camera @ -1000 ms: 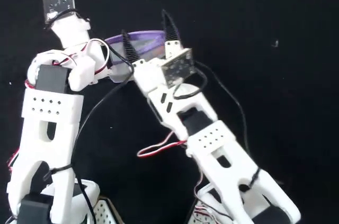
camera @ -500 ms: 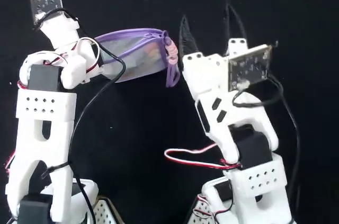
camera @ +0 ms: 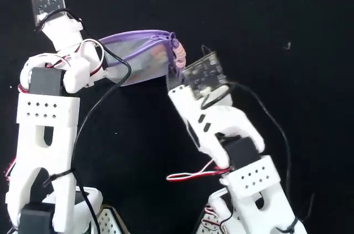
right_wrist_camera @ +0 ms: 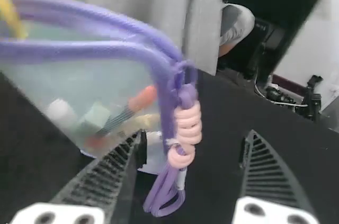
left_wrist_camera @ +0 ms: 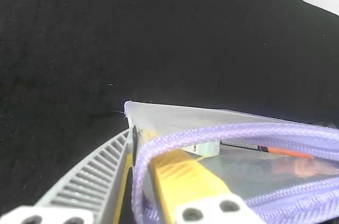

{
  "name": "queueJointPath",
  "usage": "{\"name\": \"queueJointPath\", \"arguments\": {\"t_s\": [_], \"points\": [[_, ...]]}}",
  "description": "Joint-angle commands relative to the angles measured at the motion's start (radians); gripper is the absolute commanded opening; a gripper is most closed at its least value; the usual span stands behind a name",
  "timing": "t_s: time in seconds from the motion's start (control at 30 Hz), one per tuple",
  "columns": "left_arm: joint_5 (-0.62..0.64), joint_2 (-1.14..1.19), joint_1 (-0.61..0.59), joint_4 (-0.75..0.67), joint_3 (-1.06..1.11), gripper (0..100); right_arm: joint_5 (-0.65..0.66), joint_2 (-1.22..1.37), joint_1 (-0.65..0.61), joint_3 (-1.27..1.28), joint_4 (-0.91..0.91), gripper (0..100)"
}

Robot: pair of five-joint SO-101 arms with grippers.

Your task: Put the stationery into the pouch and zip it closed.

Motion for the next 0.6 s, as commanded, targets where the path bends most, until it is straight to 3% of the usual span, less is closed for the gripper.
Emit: {"name": "queueJointPath", "arguments": {"t_s": [0.0,0.27,0.57], "points": [[-0.005,0.003,-0.021,-0.014,0.012,3,0.015,-0.016,-0.02,0.008,-0.058,27.3],[-0.005,0.003,-0.018,-0.014,0.012,3,0.015,-0.016,-0.015,0.134,-0.276,27.2],[-0.005,0.003,-0.015,-0.014,0.013,3,0.015,-0.015,-0.014,0.14,-0.302,24.0]]}}
